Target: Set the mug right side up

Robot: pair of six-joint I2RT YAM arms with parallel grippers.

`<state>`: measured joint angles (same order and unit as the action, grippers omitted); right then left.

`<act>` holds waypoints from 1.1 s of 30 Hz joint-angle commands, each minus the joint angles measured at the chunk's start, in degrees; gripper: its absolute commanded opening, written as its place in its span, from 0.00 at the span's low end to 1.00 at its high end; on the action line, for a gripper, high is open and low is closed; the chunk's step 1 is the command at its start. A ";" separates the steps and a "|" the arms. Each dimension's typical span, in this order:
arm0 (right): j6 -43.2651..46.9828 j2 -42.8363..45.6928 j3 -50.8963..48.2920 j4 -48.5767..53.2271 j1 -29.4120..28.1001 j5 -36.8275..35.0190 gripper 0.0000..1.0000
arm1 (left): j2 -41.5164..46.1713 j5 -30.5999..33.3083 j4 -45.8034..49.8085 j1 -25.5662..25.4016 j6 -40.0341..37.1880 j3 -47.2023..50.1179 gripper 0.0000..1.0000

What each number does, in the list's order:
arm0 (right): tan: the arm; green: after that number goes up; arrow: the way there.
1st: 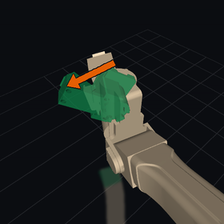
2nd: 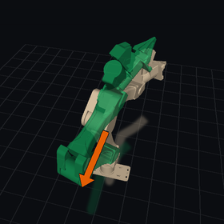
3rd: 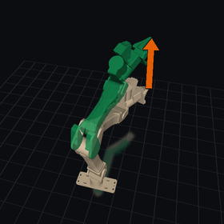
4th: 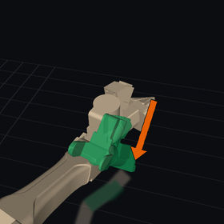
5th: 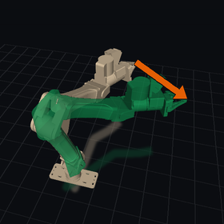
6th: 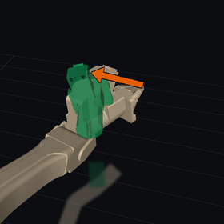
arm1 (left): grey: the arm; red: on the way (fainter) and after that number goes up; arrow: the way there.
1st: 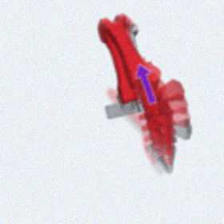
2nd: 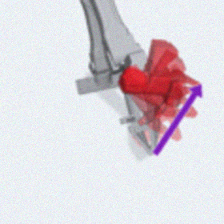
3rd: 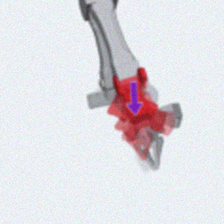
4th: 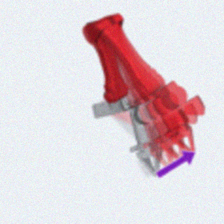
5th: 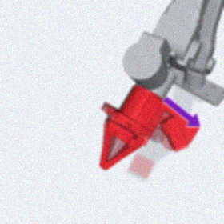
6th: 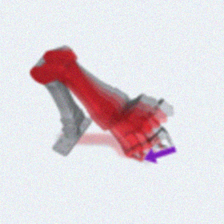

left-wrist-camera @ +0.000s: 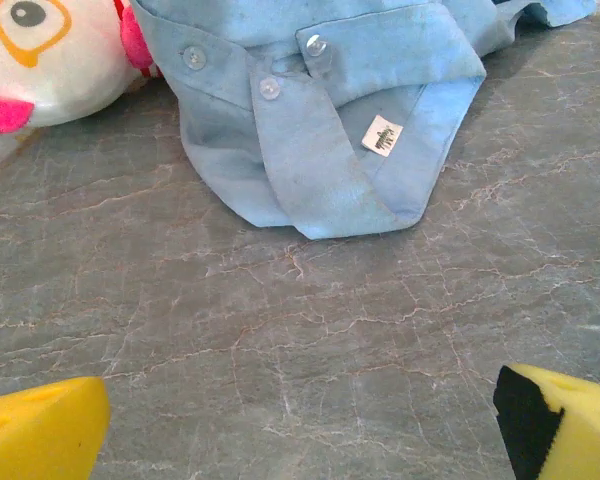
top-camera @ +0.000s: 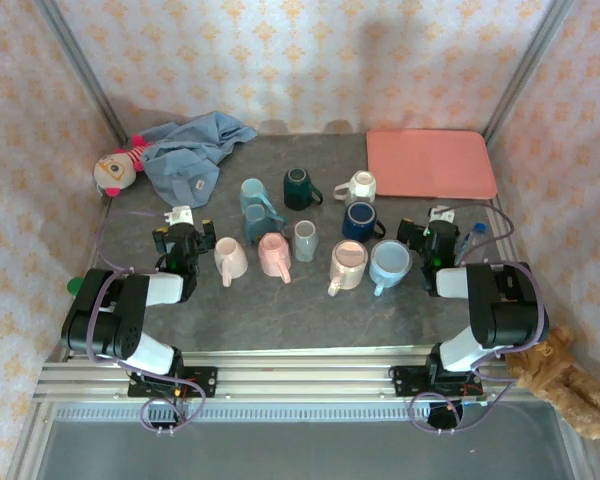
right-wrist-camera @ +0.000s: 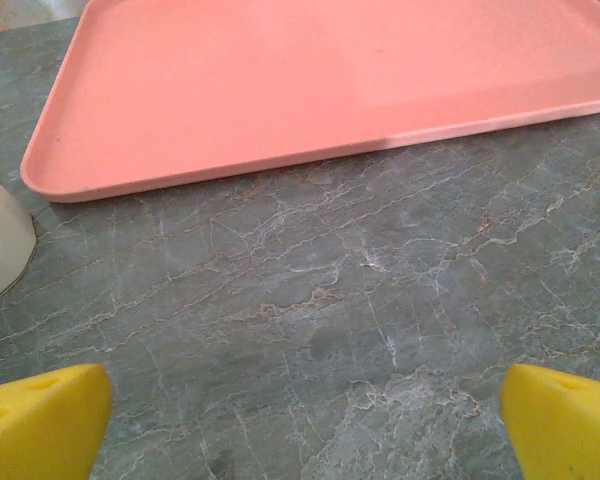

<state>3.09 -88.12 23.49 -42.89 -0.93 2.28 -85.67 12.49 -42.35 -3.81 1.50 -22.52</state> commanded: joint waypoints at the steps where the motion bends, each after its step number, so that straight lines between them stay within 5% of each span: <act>1: -0.01 0.84 0.71 -1.46 0.18 -1.50 0.99 | -0.04 1.48 -1.24 -0.40 -0.54 -1.29 1.00; 33: -0.02 0.88 0.71 -1.47 0.22 -1.50 0.99 | -0.07 -1.93 -0.11 0.21 -1.27 -1.91 1.00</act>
<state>3.07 -88.12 23.49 -42.89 -0.93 2.28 -85.67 10.92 -42.28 -3.75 1.41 -23.20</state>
